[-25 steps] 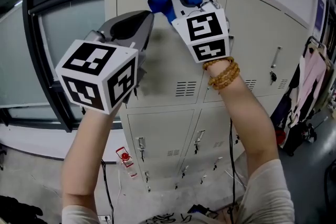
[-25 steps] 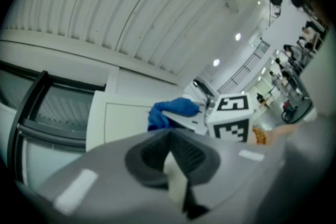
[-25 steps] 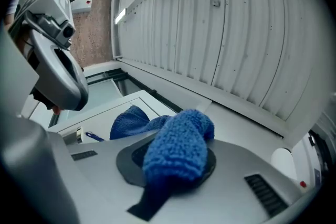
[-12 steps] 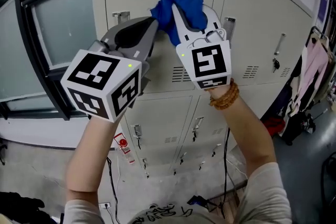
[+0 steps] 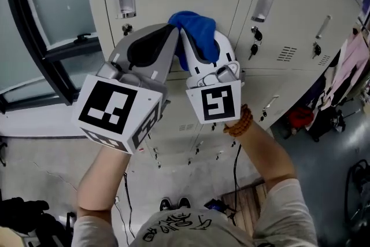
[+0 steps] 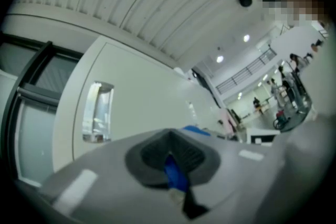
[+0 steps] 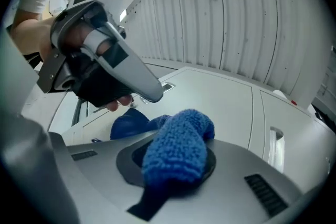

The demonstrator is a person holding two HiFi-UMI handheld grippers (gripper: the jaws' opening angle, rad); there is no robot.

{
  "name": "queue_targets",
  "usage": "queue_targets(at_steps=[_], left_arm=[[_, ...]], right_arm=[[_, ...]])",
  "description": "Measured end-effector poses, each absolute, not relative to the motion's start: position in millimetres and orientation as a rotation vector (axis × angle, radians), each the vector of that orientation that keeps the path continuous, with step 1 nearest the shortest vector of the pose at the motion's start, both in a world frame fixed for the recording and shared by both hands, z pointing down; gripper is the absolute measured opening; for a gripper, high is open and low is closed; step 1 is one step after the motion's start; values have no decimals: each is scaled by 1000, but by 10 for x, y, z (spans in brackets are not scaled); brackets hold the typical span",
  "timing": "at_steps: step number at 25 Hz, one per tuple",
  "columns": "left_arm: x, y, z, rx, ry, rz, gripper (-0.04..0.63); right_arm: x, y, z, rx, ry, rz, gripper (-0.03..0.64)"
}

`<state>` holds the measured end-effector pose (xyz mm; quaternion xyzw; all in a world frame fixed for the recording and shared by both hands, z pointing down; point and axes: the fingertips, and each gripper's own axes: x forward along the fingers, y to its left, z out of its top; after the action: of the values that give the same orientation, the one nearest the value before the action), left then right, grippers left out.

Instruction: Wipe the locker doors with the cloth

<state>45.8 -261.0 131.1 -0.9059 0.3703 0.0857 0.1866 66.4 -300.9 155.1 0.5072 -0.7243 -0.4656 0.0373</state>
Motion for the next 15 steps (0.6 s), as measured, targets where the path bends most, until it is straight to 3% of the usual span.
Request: queue_targets(at_steps=[7,15], left_arm=[[562,-2825,1894,-2696,1076,234,3],[811,-2853,1874,-2721,1016,258,2]], right_arm=[[686,-3033,2237,1494,-2252,-1330,23],[1031,-3060,2399,1484,-2201,-1255,23]])
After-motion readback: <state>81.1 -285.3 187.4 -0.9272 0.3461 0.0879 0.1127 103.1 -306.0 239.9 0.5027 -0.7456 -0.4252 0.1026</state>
